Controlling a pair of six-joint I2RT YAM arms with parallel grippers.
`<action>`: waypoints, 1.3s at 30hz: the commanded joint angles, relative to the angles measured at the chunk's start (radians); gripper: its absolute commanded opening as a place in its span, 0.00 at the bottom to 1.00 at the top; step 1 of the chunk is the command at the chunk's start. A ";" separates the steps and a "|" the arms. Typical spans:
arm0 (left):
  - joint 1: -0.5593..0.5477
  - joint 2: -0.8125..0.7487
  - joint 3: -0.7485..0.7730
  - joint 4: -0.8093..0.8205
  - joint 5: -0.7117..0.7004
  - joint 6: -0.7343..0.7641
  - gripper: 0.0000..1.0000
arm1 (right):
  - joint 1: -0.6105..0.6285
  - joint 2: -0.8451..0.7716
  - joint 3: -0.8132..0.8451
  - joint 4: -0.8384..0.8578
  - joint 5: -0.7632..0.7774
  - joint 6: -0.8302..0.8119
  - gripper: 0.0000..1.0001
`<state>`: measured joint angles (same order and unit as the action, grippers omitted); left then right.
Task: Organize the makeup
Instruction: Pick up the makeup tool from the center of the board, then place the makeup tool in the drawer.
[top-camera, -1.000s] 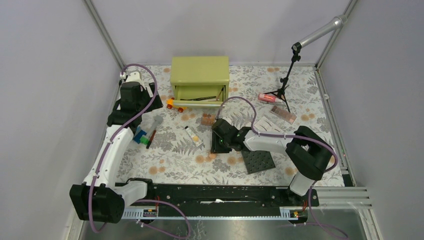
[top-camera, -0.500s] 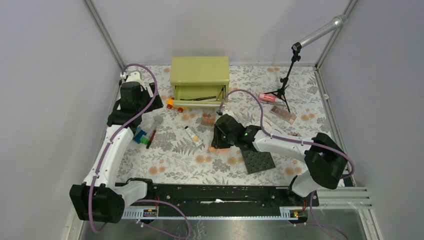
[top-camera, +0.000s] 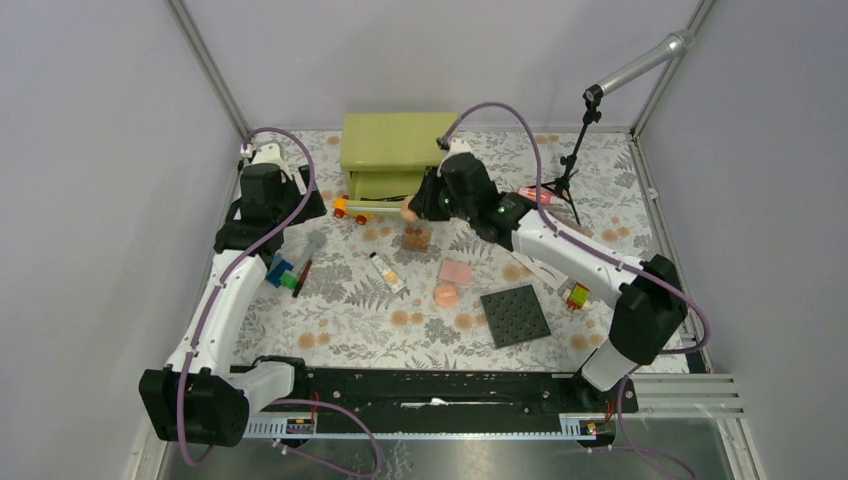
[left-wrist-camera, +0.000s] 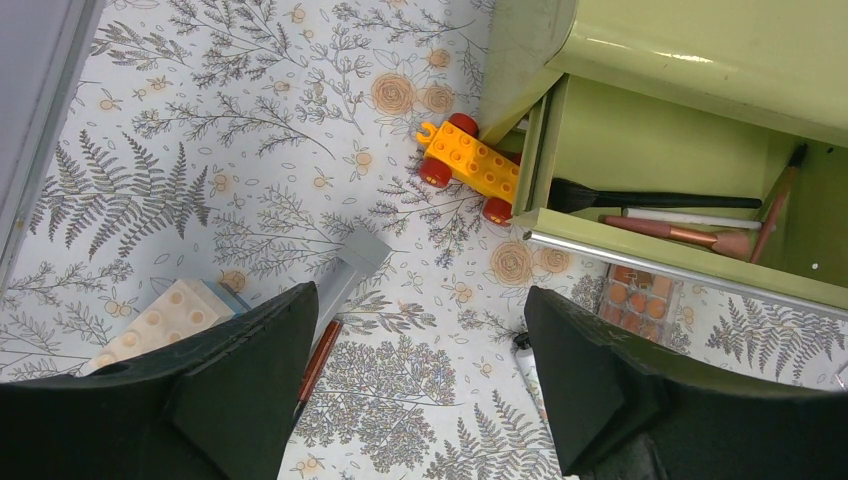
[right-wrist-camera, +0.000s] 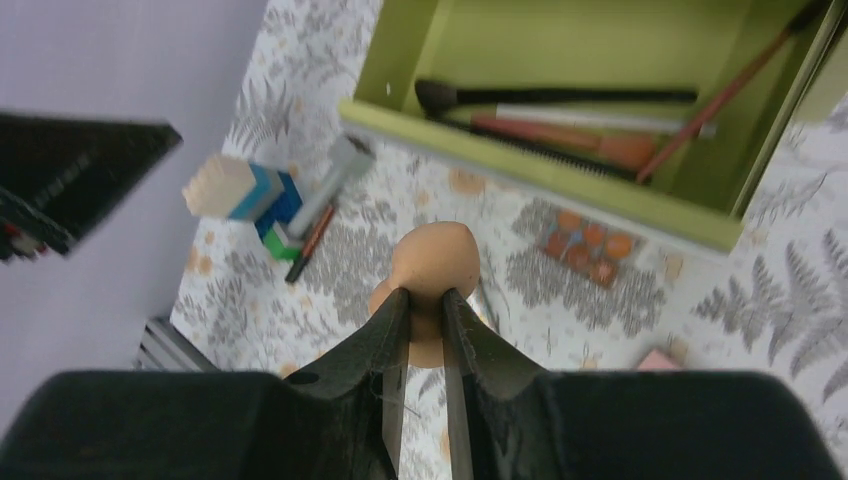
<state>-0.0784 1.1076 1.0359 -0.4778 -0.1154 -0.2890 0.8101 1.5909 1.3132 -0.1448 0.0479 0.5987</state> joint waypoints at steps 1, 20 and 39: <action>0.006 -0.030 -0.002 0.036 0.014 -0.006 0.84 | -0.057 0.091 0.152 0.010 -0.024 -0.065 0.24; 0.006 -0.048 -0.005 0.034 -0.005 -0.006 0.85 | -0.131 0.406 0.446 -0.038 0.032 -0.126 0.32; 0.006 -0.048 -0.005 0.034 -0.009 -0.004 0.86 | -0.148 0.156 0.136 -0.049 0.153 -0.189 0.57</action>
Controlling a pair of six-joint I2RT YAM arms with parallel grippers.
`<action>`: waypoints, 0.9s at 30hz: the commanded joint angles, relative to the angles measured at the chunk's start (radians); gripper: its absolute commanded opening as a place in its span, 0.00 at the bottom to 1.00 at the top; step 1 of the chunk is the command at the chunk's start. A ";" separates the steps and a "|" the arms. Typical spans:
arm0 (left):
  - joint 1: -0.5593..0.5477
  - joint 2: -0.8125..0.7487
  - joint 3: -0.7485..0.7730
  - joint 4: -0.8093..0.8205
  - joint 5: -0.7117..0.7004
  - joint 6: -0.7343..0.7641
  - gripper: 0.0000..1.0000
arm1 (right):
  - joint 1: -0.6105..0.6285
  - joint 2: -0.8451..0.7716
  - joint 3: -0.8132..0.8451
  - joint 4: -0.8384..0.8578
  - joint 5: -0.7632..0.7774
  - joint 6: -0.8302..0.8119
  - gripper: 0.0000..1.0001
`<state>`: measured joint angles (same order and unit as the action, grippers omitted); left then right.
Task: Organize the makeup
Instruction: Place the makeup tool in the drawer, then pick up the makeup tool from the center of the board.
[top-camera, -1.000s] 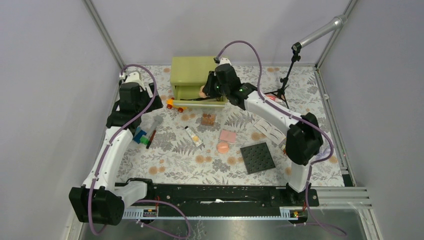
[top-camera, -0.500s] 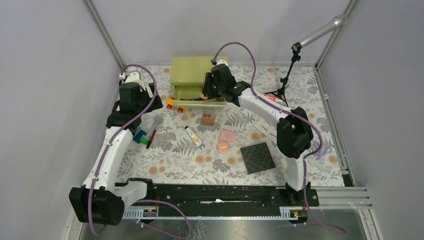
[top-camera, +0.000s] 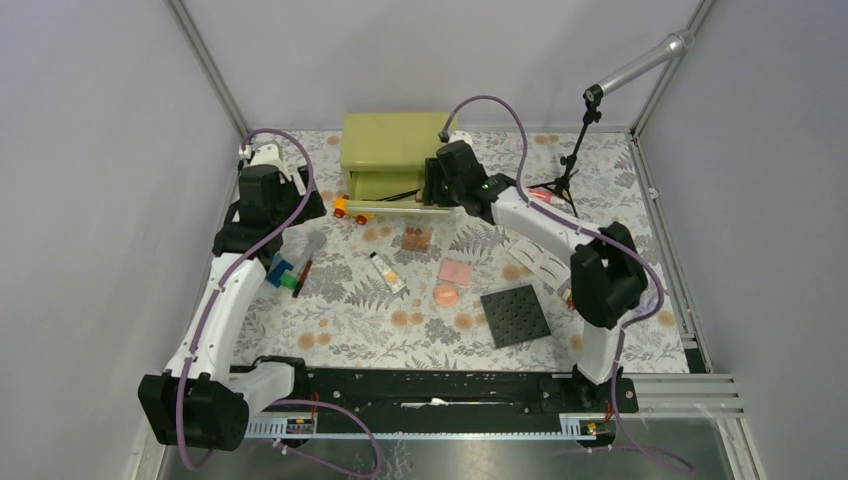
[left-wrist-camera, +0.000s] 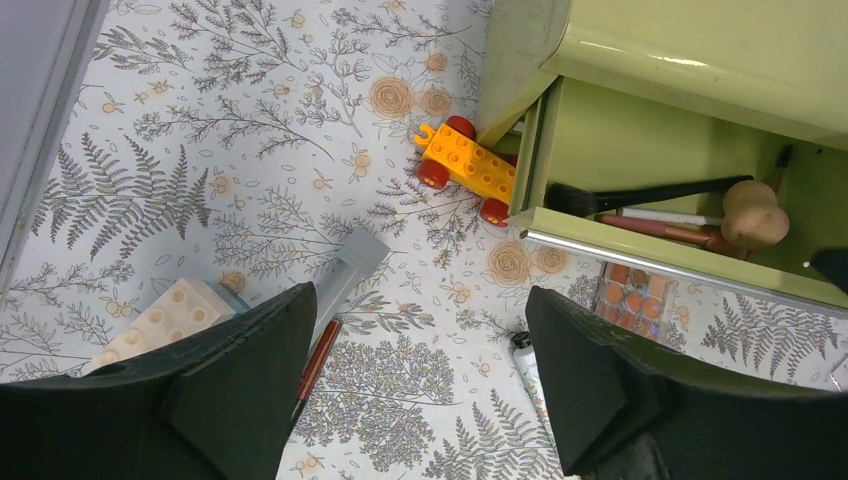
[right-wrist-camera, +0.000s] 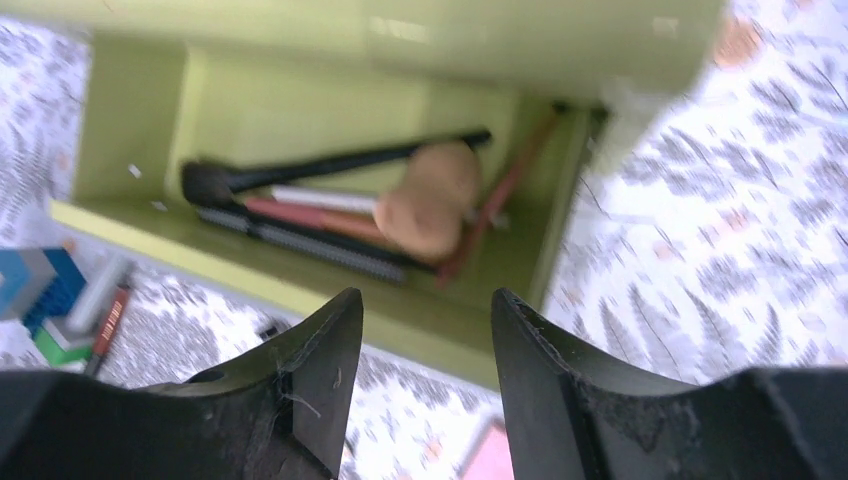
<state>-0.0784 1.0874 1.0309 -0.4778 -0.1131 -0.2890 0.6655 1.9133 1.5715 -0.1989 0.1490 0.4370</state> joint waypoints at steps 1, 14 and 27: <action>0.006 -0.027 0.000 0.034 -0.011 -0.004 0.86 | -0.004 -0.205 -0.174 0.015 0.062 -0.025 0.58; 0.011 -0.019 0.001 0.035 -0.013 -0.002 0.86 | 0.002 -0.552 -0.723 0.181 -0.062 0.138 0.58; 0.011 -0.011 0.001 0.034 -0.006 -0.003 0.86 | 0.051 -0.423 -0.880 0.364 -0.294 0.313 0.50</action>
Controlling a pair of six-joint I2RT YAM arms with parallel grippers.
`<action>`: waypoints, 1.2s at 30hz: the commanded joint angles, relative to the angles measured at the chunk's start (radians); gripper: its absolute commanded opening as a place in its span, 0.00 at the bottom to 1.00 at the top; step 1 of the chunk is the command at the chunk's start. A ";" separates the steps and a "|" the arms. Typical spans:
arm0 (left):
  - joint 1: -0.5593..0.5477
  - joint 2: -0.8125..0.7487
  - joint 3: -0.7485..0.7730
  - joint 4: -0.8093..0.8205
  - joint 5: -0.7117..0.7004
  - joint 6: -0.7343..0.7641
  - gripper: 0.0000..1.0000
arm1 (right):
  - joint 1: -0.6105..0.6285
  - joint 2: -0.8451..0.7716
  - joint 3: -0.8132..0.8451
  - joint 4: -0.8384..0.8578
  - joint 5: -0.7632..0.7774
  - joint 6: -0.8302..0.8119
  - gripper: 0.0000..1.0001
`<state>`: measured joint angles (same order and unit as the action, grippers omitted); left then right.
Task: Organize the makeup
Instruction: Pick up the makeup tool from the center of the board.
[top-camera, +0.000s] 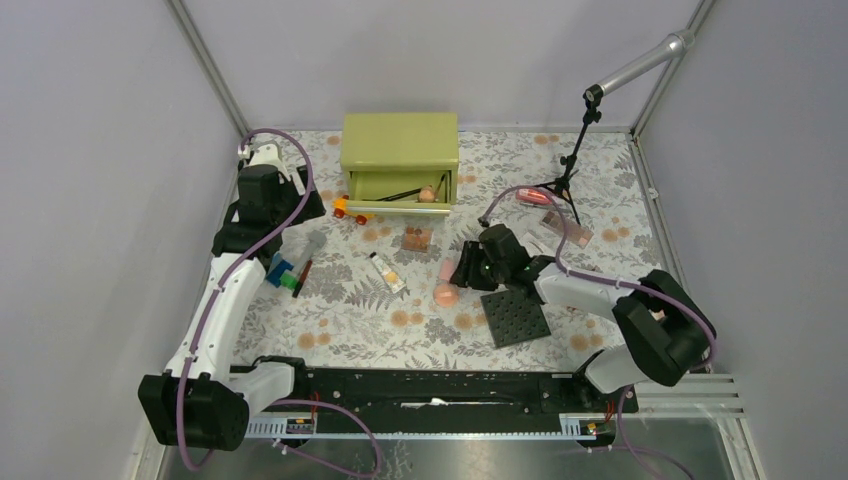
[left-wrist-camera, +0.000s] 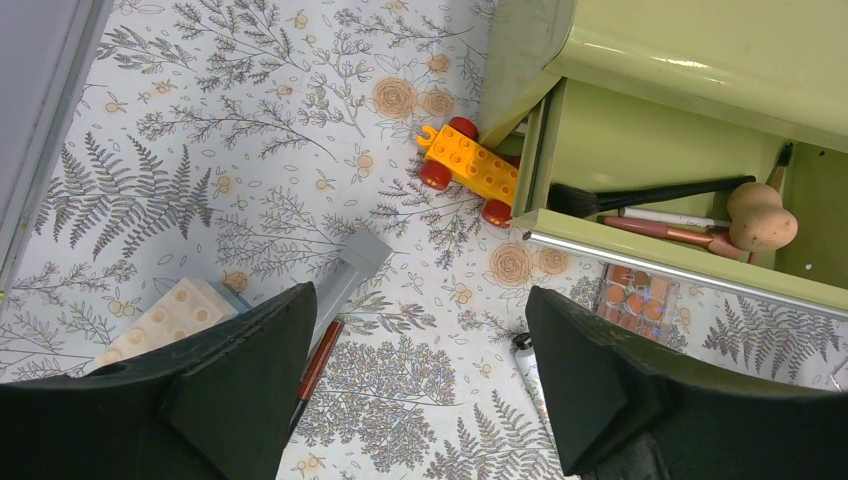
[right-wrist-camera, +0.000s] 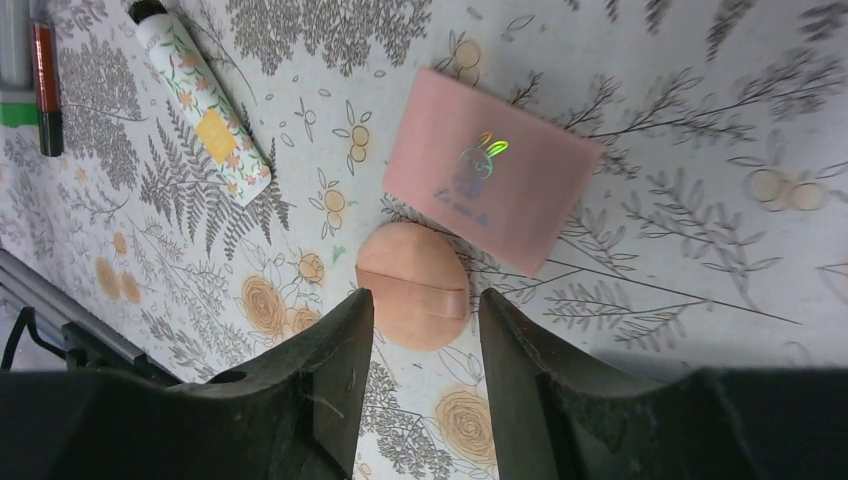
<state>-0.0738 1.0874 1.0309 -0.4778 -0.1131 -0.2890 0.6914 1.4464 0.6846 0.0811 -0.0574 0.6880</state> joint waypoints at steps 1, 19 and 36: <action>0.006 -0.008 0.001 0.034 -0.007 -0.004 0.86 | 0.032 0.057 0.015 0.069 -0.090 0.061 0.50; 0.006 -0.011 0.001 0.035 -0.007 -0.002 0.86 | 0.075 0.116 0.056 -0.027 -0.018 0.000 0.08; 0.006 -0.011 0.001 0.034 -0.011 -0.002 0.86 | 0.071 -0.172 0.173 -0.222 0.293 -0.186 0.00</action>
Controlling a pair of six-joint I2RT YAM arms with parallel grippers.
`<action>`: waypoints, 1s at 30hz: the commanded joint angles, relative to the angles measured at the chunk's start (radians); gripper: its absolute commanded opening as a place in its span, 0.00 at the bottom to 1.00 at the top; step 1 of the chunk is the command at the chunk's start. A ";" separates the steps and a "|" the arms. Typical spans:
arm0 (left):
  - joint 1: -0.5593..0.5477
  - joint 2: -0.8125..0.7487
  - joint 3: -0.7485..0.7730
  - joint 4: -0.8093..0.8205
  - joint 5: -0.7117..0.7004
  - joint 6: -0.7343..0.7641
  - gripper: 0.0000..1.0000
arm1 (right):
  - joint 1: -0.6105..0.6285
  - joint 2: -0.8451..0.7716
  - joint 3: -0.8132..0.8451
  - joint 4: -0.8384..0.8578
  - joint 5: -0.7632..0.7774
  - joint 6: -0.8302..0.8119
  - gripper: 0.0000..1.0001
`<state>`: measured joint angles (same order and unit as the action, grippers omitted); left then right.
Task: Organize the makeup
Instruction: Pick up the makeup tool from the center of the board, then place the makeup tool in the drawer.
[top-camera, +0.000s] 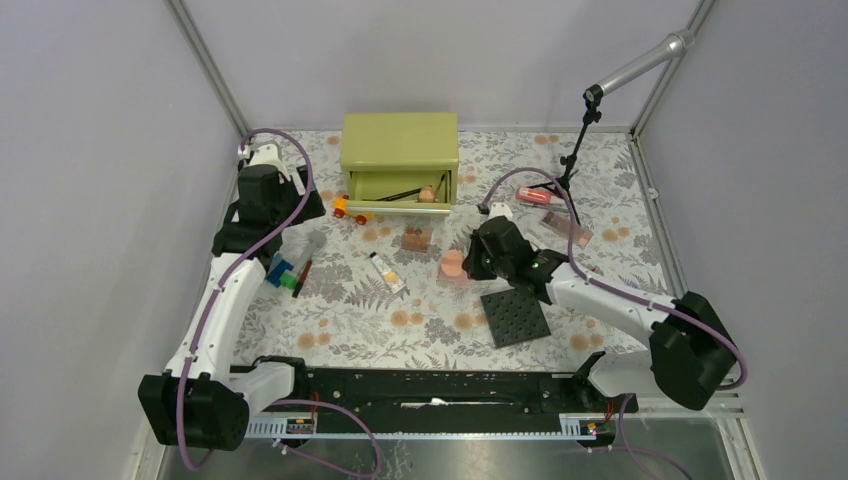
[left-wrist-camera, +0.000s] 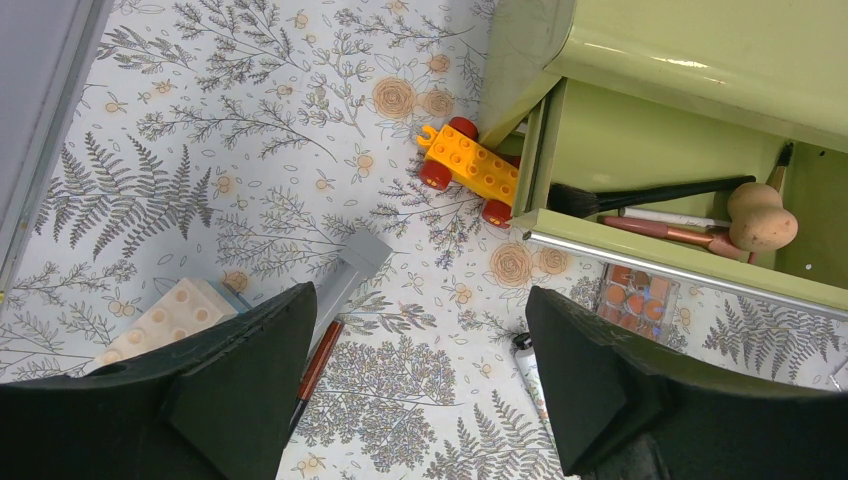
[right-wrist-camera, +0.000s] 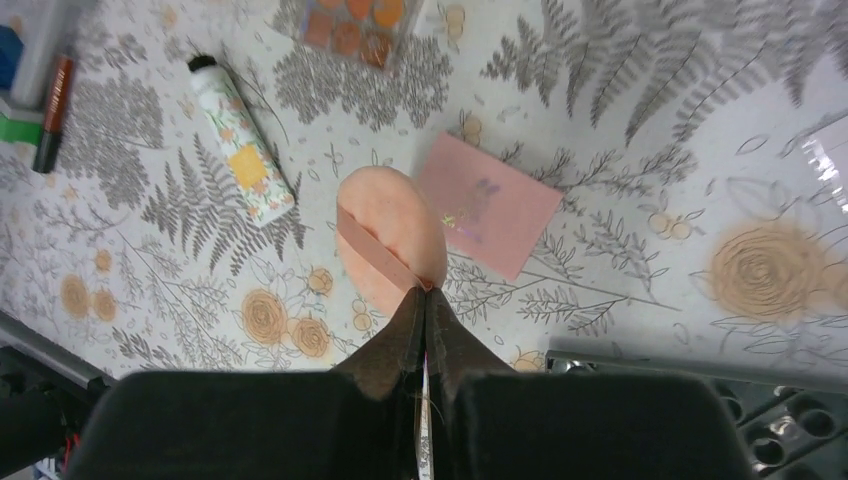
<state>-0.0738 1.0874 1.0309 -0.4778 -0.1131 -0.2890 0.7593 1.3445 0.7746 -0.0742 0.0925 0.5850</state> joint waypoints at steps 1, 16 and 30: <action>0.007 -0.014 0.001 0.034 -0.011 -0.002 0.86 | 0.000 -0.081 0.099 -0.067 0.157 -0.095 0.00; 0.010 -0.018 0.001 0.034 -0.010 -0.002 0.85 | -0.031 0.241 0.535 0.047 0.023 -0.153 0.00; 0.011 -0.014 0.001 0.034 -0.008 -0.002 0.86 | -0.031 0.545 0.837 0.082 -0.119 -0.112 0.00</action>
<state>-0.0704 1.0874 1.0309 -0.4778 -0.1131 -0.2890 0.7319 1.8297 1.5146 -0.0166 0.0425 0.4572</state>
